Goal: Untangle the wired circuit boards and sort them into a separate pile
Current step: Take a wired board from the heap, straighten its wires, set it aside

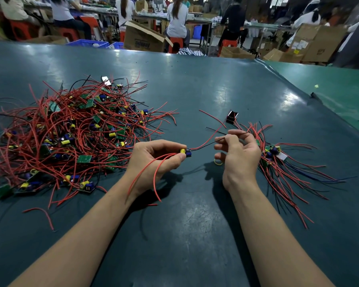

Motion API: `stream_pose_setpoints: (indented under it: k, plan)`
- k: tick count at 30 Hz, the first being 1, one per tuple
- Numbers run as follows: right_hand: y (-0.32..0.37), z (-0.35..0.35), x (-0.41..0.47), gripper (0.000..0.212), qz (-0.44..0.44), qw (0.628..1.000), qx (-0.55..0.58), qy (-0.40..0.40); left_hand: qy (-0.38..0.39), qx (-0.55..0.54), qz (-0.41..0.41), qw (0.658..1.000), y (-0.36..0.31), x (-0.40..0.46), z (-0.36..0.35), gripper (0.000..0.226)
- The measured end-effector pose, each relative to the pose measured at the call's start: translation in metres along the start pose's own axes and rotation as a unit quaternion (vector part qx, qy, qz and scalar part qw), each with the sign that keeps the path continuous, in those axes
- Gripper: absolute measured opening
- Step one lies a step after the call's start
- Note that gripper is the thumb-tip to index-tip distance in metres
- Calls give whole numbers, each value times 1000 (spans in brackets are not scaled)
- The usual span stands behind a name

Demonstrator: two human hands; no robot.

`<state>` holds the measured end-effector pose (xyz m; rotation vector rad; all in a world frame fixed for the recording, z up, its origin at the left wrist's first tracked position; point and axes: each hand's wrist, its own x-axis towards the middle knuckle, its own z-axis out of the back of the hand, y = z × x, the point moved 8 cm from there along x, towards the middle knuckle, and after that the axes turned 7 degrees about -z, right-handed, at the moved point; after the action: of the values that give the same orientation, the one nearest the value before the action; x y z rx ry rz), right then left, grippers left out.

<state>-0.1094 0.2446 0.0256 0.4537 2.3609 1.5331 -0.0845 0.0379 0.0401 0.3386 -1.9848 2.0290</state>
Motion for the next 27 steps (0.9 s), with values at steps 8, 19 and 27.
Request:
stream_pose_setpoints:
  k: [8,19,27]
  plan:
    - [-5,4,4,17,-54,995,80,0,-20,-15,-3,1000,-2,1,2,17]
    - [-26,-32,-19,13,-154,965,-95,191,12,0,4,1000,-1,0,0,15]
    - [-7,-11,-3,20,-73,994,-38,75,-15,-24,3,1000,1,2,2,14]
